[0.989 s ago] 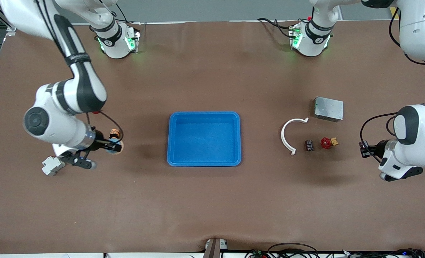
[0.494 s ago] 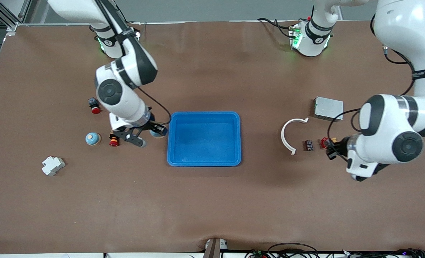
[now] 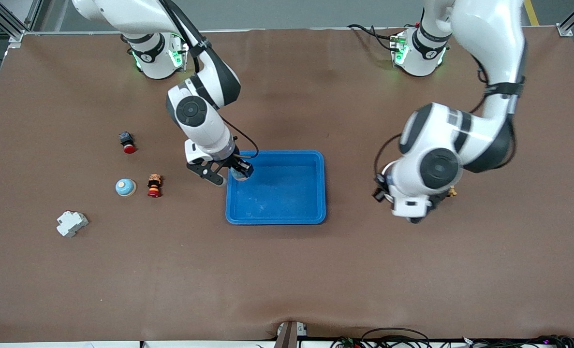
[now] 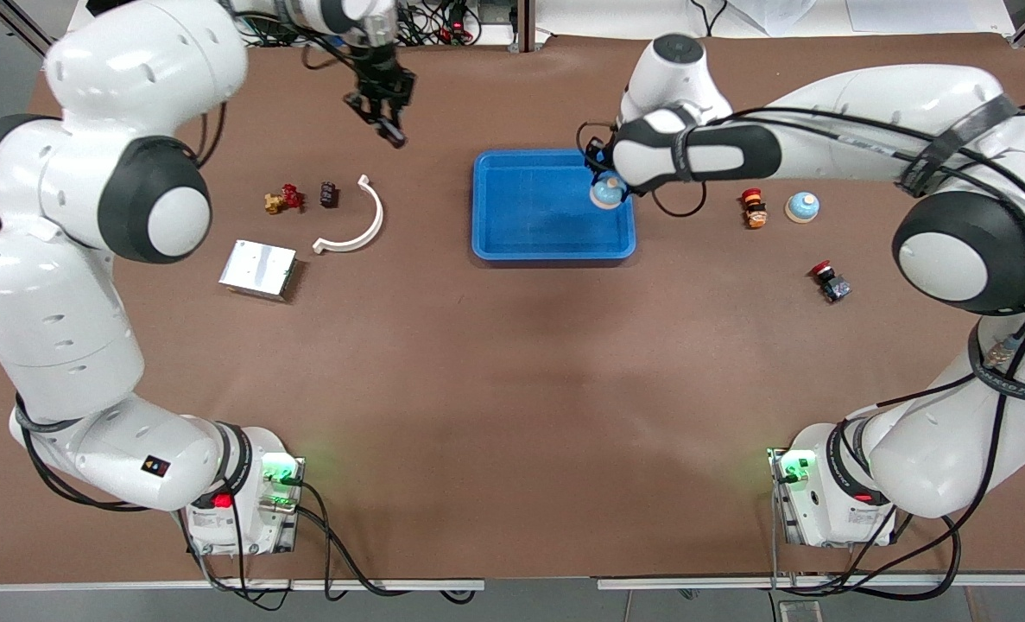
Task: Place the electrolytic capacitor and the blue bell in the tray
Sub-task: 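Carry the blue button and the black capacitor over the blue tray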
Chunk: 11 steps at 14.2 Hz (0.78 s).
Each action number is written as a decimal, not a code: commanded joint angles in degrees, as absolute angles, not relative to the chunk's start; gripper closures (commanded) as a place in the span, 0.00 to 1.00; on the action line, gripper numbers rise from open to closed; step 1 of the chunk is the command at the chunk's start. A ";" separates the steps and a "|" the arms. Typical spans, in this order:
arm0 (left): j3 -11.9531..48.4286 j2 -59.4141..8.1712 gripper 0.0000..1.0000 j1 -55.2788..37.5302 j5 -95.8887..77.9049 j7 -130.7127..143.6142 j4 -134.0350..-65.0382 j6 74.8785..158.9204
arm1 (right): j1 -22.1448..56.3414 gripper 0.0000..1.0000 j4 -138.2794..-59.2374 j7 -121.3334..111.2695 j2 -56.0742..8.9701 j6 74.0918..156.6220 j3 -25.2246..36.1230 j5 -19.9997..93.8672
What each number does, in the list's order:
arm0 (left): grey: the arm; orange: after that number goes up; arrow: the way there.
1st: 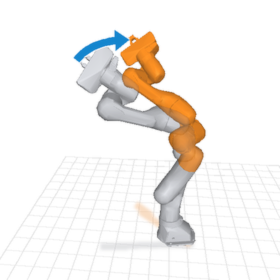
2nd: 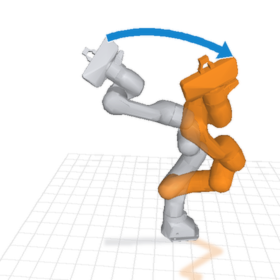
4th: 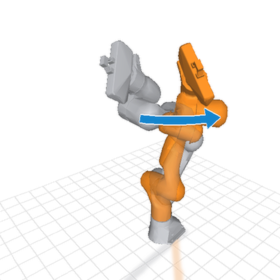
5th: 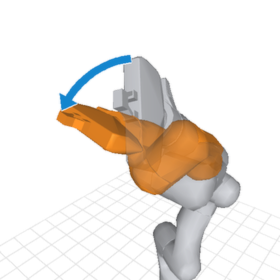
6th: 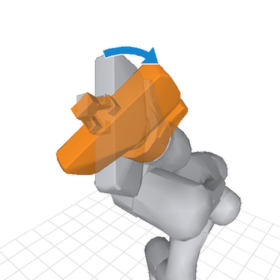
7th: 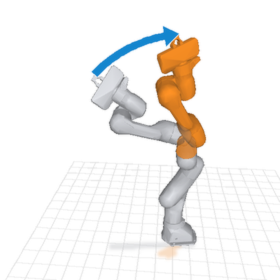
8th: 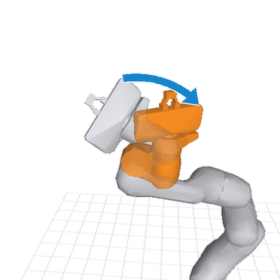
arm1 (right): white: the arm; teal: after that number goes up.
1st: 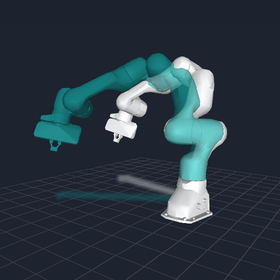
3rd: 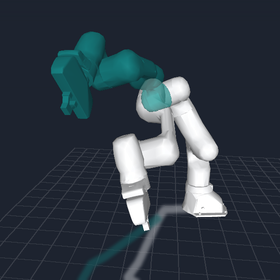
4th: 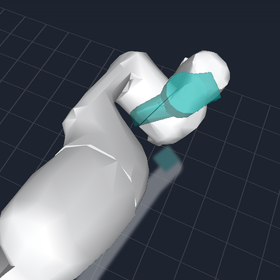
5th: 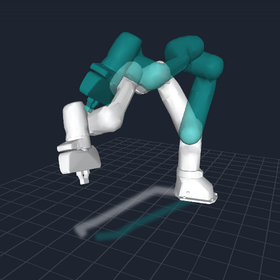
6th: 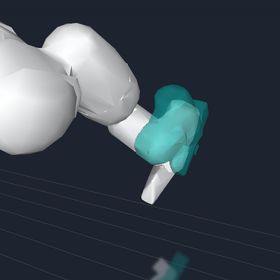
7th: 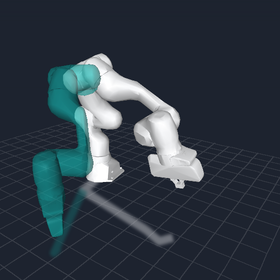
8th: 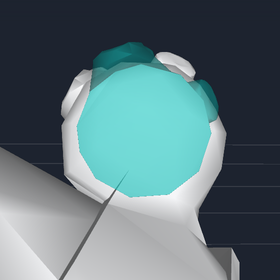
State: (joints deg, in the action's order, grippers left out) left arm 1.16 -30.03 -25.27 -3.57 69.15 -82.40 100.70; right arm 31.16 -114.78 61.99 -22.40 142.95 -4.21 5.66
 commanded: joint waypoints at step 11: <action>0.09 -41.48 1.00 -42.62 -4.48 90.44 -81.74 116.71 | 34.88 1.00 -113.03 67.76 -29.61 146.16 -2.90 3.69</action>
State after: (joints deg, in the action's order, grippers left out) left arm 0.99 -40.37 -41.37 -3.91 89.81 -82.57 116.01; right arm 33.13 -114.87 64.82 -27.77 145.61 -3.65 5.18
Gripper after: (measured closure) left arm 0.700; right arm 0.357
